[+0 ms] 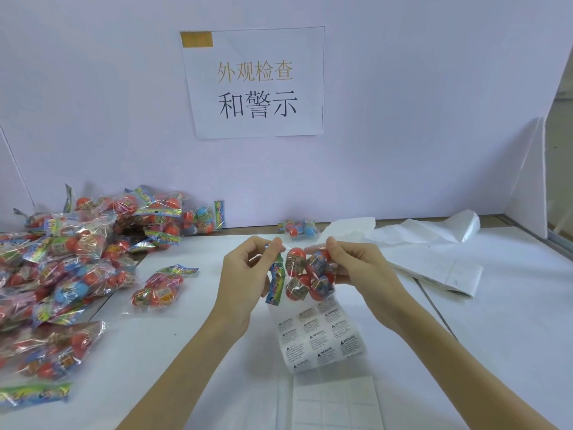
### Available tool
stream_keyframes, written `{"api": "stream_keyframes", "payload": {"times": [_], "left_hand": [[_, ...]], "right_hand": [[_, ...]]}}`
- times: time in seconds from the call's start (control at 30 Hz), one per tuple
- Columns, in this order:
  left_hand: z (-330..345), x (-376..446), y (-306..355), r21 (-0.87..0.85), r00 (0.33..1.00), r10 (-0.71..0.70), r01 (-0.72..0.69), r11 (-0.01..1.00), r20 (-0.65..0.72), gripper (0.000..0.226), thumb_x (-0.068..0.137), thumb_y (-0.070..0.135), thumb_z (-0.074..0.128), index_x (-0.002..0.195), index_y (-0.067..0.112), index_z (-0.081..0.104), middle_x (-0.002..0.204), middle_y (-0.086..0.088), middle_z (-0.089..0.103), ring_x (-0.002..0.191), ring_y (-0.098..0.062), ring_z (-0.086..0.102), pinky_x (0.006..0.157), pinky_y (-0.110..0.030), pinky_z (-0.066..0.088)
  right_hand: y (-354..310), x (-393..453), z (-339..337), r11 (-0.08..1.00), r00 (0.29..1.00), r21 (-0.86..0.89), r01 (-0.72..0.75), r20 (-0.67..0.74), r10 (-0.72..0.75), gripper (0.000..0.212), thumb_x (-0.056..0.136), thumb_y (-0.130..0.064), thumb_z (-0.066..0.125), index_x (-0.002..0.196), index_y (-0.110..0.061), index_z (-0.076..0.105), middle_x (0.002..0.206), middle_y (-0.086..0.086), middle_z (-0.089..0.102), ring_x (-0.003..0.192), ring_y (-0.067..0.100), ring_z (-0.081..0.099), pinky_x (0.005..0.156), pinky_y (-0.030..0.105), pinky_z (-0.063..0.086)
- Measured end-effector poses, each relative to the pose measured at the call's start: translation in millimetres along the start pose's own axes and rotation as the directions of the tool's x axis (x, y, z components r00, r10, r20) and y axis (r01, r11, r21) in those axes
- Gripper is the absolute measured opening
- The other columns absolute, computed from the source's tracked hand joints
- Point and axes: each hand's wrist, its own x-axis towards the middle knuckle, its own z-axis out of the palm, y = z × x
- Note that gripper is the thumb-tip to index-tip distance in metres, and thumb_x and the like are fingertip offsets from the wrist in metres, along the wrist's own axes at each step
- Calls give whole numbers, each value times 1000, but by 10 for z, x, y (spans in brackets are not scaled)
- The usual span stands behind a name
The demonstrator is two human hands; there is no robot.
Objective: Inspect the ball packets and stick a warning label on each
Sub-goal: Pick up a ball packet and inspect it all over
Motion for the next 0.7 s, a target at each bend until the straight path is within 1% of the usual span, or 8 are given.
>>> {"api": "stream_keyframes", "payload": {"times": [0.13,0.2,0.3,0.4,0.47,0.57,0.63,0.7], "left_hand": [[-54,2,-31,-66,997,-18,13,998,-74,28,99,29,68,92,2,69,74,-3,63,53,-14,51,43,-23,40],[-77,22,-39,-134,993,-57,43,990,-104,28,100,29,68,93,1,69,82,-11,64,66,-22,56,56,-32,48],[-53,7,-28,-176,996,-78,69,982,-41,24,100,33,66,100,10,74,96,-13,73,81,-25,67,78,-43,57],[-21,-26,-23,-124,988,-44,62,990,146,33,92,39,72,120,20,70,102,-14,73,83,-24,69,77,-41,60],[7,-41,-44,-102,979,-2,23,995,205,34,94,24,74,127,21,66,98,-11,73,76,-23,69,76,-35,60],[1,-33,-64,-103,985,53,-37,994,164,30,97,7,70,125,17,66,89,-4,73,73,-25,72,82,-38,61],[-16,-22,-65,-113,991,47,-32,993,126,29,96,6,71,122,16,68,87,-5,74,72,-28,73,86,-42,62],[-21,-19,-61,-140,993,28,-12,990,114,27,95,3,72,119,14,69,84,-6,73,71,-29,73,82,-41,63]], "right_hand": [[5,-28,-15,997,986,1,-71,149,70,41,97,-52,59,120,-22,75,103,12,79,96,26,77,89,37,62],[7,-30,-33,994,974,2,-106,202,104,39,97,-41,67,125,-13,66,102,12,80,97,30,78,85,34,63],[5,-22,-28,992,989,79,-102,117,92,37,95,-30,73,121,-6,65,99,15,80,95,32,78,77,27,61],[8,3,-49,971,998,232,-54,33,47,40,93,-27,73,127,-7,64,107,19,78,100,34,77,78,25,59],[5,24,-79,936,1000,351,-30,16,26,36,97,-22,69,130,-9,66,115,21,76,108,35,74,84,24,59],[-9,34,-111,846,993,530,-65,119,1,40,98,-16,65,137,-9,64,127,22,71,119,30,70,98,25,56],[-6,31,-119,851,989,520,-76,149,-2,43,97,-13,66,140,-12,63,126,23,71,120,30,70,101,25,54],[-1,27,-121,895,996,446,-32,90,-9,43,94,-15,71,136,-14,67,118,24,74,112,31,73,98,26,56]]}}
